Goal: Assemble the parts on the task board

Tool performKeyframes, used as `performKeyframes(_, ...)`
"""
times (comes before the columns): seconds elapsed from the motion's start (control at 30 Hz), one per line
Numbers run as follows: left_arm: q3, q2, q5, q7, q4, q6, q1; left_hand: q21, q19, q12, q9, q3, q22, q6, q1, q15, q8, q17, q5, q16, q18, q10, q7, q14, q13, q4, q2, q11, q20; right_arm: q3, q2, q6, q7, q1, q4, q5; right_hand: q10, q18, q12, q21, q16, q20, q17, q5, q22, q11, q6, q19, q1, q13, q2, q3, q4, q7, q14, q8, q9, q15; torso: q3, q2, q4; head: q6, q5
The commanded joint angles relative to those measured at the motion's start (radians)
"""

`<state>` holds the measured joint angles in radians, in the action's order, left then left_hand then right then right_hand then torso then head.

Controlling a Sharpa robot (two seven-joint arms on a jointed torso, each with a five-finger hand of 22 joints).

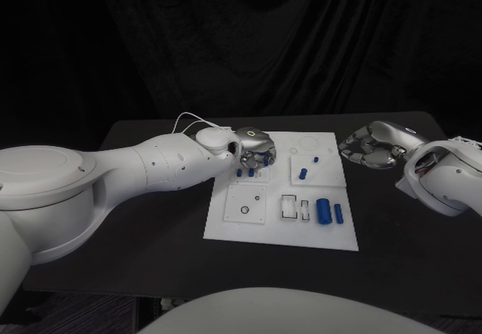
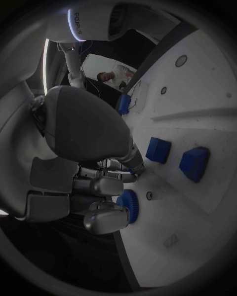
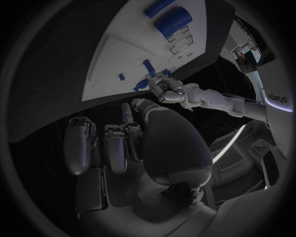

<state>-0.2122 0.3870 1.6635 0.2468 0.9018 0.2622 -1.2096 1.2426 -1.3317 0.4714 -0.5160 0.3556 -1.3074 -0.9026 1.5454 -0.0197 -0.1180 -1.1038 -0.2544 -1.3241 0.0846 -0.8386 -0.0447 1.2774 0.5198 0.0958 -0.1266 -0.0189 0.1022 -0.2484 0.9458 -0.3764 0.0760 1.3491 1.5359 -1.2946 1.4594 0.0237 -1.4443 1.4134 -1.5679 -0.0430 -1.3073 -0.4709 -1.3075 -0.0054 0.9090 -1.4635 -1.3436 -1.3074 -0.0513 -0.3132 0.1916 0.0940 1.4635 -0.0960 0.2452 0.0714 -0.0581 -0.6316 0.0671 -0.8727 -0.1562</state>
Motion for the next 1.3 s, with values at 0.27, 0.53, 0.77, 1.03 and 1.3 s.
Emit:
performKeyframes(0.27,0.0,-0.008,0.004,0.017,-0.01,0.02,0.007,0.011,-0.012,0.025,-0.008,0.004,-0.162,-0.042,0.005,-0.012,-0.015,-0.004,-0.013,-0.004,-0.007,-0.071,-0.006,0.013,0.011,-0.013,0.028,0.009,-0.01,0.001,0.0,0.001,0.01,-0.002,0.0,-0.002,-0.004,0.017,0.003,-0.004,-0.003,-0.005,-0.263,-0.004,-0.209,0.0,0.008,-0.015,-0.004,-0.086,0.003,-0.002,-0.008,0.0,0.107,0.003,-0.001,-0.007,-0.0001,-0.001,-0.0006,0.0,0.001)
performKeyframes(0.53,0.0,-0.004,0.004,0.02,-0.001,0.049,0.007,0.022,-0.021,0.033,-0.012,0.0,-0.165,-0.066,0.007,-0.016,-0.022,-0.004,-0.018,-0.007,-0.01,-0.099,-0.008,0.02,0.019,-0.021,0.037,0.014,-0.012,0.001,0.002,0.003,0.012,-0.002,0.001,-0.002,-0.004,0.017,0.003,-0.004,-0.003,-0.005,-0.263,-0.004,-0.209,0.0,0.008,-0.015,-0.004,-0.086,0.003,-0.002,-0.008,0.0,0.107,0.003,-0.001,-0.007,0.0,0.0,0.0005,0.0,0.0)
performKeyframes(0.77,0.0,0.013,0.004,0.022,0.02,0.087,0.006,0.033,-0.031,0.028,-0.016,-0.006,-0.169,-0.086,0.004,-0.016,-0.028,-0.008,-0.022,-0.011,-0.013,-0.109,-0.011,0.029,0.02,-0.026,0.036,0.013,-0.013,0.001,0.006,0.004,0.012,-0.002,0.003,-0.002,-0.004,0.017,0.003,-0.004,-0.003,-0.005,-0.263,-0.004,-0.209,0.0,0.008,-0.015,-0.004,-0.086,0.003,-0.002,-0.008,0.0,0.107,0.003,-0.001,-0.007,-0.0005,-0.001,-0.0007,0.0,0.0)
performKeyframes(1.03,0.0,0.068,0.004,0.011,0.098,0.113,-0.03,0.034,-0.034,-0.005,-0.014,-0.007,-0.169,-0.092,-0.005,-0.015,-0.023,-0.003,-0.024,-0.009,-0.013,-0.104,-0.013,0.035,0.004,-0.025,0.032,0.009,-0.015,0.001,0.014,0.006,0.015,-0.002,0.005,-0.002,-0.004,0.017,0.003,-0.004,-0.003,-0.005,-0.263,-0.004,-0.209,0.0,0.008,-0.015,-0.004,-0.086,0.003,-0.002,-0.008,0.0,0.107,0.003,-0.001,-0.007,-0.0004,0.001,-0.004,0.0,0.003)
performKeyframes(1.3,0.0,0.144,0.004,-0.011,0.182,0.091,-0.059,0.026,-0.031,-0.044,-0.013,-0.005,-0.167,-0.098,-0.014,-0.015,-0.017,0.007,-0.02,-0.004,-0.012,-0.104,-0.013,0.034,-0.019,-0.022,0.032,0.009,-0.015,0.001,0.019,0.009,0.017,-0.002,0.005,-0.002,-0.005,0.017,0.004,-0.004,-0.003,-0.005,-0.263,-0.004,-0.209,0.0,0.007,-0.015,-0.004,-0.084,0.003,-0.002,-0.009,0.0,0.107,0.004,-0.001,-0.007,-0.001,0.003,-0.0039,0.0,-0.001)
